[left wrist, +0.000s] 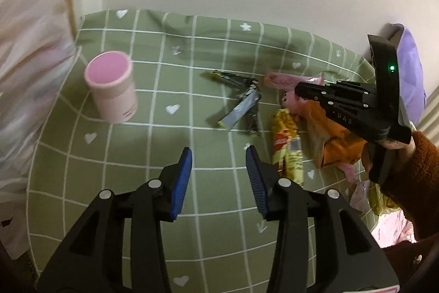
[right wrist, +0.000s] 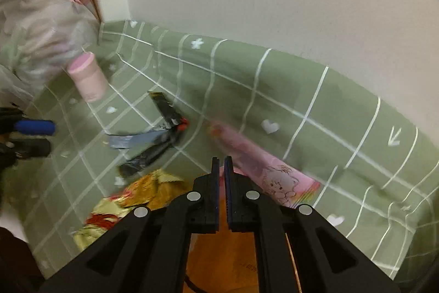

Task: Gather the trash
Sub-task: 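Move both open tools back over the table toward the remaining snacks, then grasp the pink candy stick with the right tool and lift it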

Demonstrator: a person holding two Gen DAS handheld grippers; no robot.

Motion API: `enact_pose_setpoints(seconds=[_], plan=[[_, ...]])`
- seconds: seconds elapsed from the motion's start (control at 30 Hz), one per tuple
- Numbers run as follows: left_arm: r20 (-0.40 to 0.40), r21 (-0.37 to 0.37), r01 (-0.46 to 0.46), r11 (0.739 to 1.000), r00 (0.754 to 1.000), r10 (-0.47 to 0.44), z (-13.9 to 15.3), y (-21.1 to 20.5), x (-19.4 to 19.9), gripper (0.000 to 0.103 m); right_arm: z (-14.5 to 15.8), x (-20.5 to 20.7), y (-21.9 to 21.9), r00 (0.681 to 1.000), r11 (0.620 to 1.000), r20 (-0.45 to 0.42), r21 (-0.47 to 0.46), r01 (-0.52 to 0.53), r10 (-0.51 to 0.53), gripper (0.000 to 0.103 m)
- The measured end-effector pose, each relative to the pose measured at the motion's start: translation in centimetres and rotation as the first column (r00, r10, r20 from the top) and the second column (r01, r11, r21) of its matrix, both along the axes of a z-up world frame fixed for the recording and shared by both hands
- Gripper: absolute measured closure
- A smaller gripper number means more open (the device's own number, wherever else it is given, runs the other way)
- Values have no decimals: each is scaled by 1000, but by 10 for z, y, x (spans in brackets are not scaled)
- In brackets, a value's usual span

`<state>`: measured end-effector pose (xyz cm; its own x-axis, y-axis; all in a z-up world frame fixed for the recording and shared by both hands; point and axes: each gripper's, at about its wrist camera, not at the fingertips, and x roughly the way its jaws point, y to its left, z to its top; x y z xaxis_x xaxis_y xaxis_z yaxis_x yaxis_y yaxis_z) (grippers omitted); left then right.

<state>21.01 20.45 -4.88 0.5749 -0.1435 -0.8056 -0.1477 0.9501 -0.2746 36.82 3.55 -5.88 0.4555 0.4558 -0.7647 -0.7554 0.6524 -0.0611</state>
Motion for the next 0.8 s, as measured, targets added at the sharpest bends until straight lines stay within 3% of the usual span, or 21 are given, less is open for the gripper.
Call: enact_pose_setpoints(seconds=[0.23, 0.53, 0.67, 0.8], plan=[[-23, -22, -3, 1000, 1000, 2, -8, 9, 8, 64, -8, 9, -18, 999, 990, -30, 136, 45, -41, 96], [-27, -27, 70, 997, 997, -71, -16, -6, 29, 63, -7, -10, -8, 997, 997, 34, 49, -64, 63, 96], [-32, -32, 73, 997, 997, -74, -20, -6, 33, 62, -10, -10, -7, 994, 997, 102, 74, -34, 27, 96], [-36, -37, 67, 997, 997, -68, -23, -3, 35, 62, -11, -5, -13, 997, 992, 74, 119, -38, 29, 96]])
